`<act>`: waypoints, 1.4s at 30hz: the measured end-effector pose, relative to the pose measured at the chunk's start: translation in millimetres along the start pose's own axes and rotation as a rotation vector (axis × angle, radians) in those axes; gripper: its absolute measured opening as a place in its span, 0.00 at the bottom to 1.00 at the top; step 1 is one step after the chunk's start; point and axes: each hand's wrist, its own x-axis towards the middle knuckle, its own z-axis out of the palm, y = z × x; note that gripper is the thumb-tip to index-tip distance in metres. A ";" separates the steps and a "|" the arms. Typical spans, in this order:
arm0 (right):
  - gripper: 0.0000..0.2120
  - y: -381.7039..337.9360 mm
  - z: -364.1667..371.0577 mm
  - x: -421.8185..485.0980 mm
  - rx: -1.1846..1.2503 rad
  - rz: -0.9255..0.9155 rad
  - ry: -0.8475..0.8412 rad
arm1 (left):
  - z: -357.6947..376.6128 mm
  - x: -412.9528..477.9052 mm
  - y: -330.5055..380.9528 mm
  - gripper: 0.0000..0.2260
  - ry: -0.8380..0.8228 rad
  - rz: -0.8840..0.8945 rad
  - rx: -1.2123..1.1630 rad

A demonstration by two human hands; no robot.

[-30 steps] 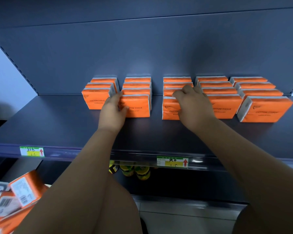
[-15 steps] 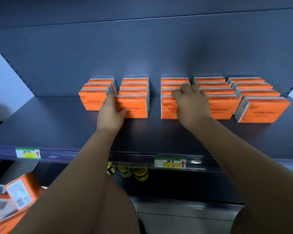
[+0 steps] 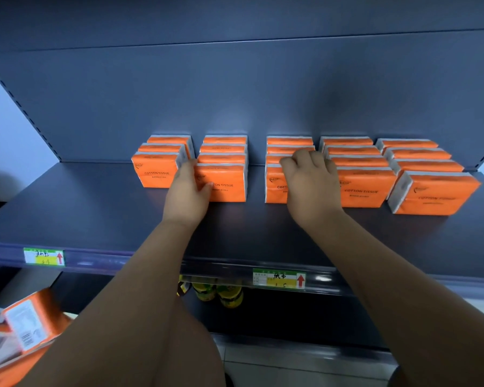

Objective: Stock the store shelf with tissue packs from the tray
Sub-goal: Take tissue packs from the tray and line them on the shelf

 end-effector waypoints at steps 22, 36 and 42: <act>0.30 -168.0 -85.6 -67.7 0.882 -0.318 -0.054 | -124.1 -131.1 22.6 0.31 0.403 -0.050 0.646; 0.29 -327.2 -47.8 -145.0 0.545 -0.666 -0.461 | -205.2 -322.7 -144.8 0.33 0.221 -0.545 0.748; 0.22 -342.7 -18.6 -174.6 0.430 -0.685 -0.721 | -196.9 -357.5 -177.2 0.27 0.138 -0.645 0.696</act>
